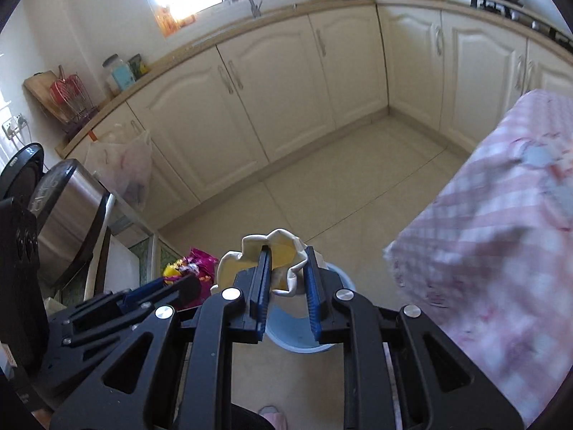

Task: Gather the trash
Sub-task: 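Carry both items over the blue bin and open the right tool to drop the tissue, then open the left tool over the blue bin to drop the candy wrapper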

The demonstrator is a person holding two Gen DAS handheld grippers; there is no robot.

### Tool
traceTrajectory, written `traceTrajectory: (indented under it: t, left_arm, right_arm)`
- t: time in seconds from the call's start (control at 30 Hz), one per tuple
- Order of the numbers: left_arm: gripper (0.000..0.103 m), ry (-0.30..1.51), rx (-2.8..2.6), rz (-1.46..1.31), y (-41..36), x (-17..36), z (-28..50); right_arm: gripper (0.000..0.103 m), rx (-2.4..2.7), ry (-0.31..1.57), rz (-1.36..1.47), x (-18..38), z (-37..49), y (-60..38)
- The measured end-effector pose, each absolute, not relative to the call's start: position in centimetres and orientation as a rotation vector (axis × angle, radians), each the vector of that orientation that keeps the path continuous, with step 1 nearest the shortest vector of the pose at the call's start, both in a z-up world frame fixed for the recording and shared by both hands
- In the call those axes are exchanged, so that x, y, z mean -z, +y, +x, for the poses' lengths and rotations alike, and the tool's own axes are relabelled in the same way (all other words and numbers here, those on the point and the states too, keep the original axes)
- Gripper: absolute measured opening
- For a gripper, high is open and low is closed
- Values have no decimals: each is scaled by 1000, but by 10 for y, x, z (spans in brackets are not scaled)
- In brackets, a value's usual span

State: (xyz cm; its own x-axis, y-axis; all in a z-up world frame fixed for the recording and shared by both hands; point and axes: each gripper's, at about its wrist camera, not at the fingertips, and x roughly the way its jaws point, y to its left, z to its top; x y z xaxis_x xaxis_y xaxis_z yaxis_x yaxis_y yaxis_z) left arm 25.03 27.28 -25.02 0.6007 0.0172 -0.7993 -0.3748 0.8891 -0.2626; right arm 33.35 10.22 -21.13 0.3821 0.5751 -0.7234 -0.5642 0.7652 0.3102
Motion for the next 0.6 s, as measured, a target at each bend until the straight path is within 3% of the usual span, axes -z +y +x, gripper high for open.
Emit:
traceTrajectory:
  t: [0.13,0.3,0.6]
  left_arm:
    - [26,953,-257,-459,295,282,264]
    - [26,989,-275,-474,309,304,279]
    - [27,1004,-243,-473,307,317,293]
  right_arm:
    - [19,-750,970,17,236,352,131]
    - [31,-750,992,0,247,364,149]
    - [45,-634,894,-88,244,354,139]
